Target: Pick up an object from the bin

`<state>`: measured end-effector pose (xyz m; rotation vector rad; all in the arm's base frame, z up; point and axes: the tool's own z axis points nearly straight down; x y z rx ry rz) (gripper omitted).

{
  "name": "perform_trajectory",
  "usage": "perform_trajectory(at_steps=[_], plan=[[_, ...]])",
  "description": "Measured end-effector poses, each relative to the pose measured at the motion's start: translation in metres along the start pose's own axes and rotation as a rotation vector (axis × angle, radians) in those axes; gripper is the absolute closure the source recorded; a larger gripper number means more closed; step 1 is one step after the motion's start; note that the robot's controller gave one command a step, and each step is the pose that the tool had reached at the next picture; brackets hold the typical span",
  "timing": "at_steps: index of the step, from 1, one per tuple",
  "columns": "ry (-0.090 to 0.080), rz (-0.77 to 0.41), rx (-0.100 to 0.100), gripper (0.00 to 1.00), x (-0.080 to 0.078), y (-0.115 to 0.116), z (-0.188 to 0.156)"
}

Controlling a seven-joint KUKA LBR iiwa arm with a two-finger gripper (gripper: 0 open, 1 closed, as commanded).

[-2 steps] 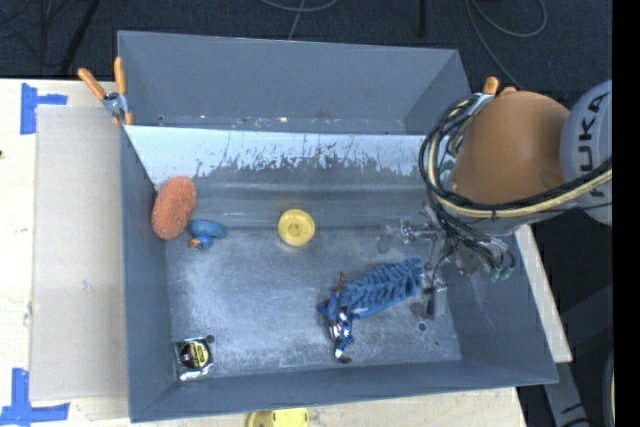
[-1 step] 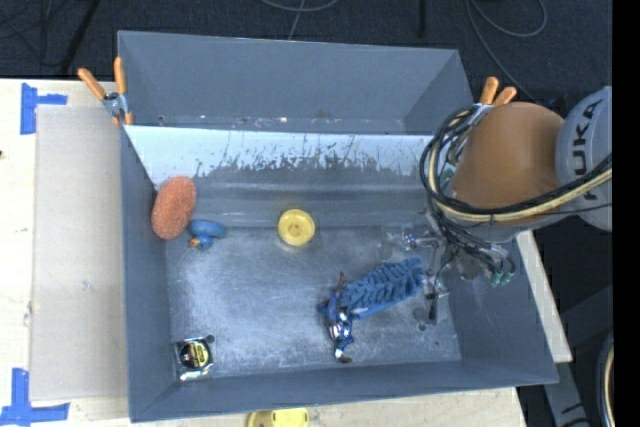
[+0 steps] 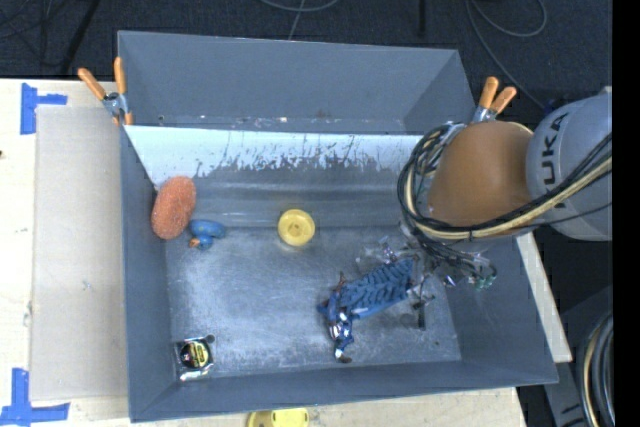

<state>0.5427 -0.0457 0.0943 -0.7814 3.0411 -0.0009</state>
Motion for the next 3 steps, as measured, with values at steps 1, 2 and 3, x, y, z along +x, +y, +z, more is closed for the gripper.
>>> perform_trajectory(at_steps=[1, 2, 3], plan=[[0.001, -0.032, -0.002, 1.00, -0.0061, -0.0069, 0.0250], [0.001, -0.032, -0.002, 1.00, -0.0061, -0.0069, 0.0250], [0.008, -0.033, -0.007, 1.00, -0.0043, -0.0054, 0.0178]])
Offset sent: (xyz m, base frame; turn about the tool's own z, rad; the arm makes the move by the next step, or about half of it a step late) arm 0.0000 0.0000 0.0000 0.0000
